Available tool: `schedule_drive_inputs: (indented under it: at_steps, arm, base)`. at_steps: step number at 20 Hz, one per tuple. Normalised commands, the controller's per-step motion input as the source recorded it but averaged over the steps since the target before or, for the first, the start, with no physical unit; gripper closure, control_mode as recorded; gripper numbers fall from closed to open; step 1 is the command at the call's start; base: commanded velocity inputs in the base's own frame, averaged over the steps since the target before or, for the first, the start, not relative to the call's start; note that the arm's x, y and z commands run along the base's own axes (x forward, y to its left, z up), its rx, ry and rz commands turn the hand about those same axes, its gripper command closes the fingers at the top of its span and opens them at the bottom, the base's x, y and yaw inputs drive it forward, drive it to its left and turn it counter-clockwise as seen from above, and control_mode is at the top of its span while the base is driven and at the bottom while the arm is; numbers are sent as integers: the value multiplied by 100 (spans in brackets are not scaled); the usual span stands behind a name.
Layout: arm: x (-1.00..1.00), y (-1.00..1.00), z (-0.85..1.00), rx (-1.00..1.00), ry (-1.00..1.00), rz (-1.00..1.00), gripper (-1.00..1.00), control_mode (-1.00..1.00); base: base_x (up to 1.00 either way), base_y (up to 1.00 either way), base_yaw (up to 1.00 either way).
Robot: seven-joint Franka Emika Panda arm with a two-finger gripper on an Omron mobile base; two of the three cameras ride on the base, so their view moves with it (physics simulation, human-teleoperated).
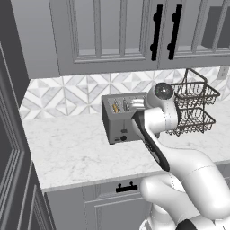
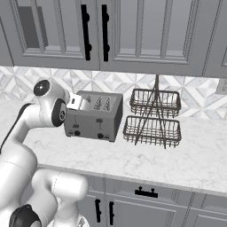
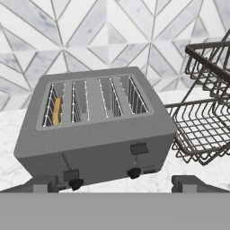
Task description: Start the toaster. Once the lever pops up, take the bread to the plate on the dining counter.
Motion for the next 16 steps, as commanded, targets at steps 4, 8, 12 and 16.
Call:
schedule_drive_inputs:
  at_steps: [4,8,12,16]
  arm:
    - [0,0,0,0,0,0,-100,-100]
    - [0,0,0,0,0,0,-100,-100]
    - [0,0,0,0,0,0,-100,-100]
    - [0,0,0,0,0,0,-100,-100]
  base:
    - [0,0,0]
    - [0,0,0]
    - [0,0,0]
    - [0,0,0]
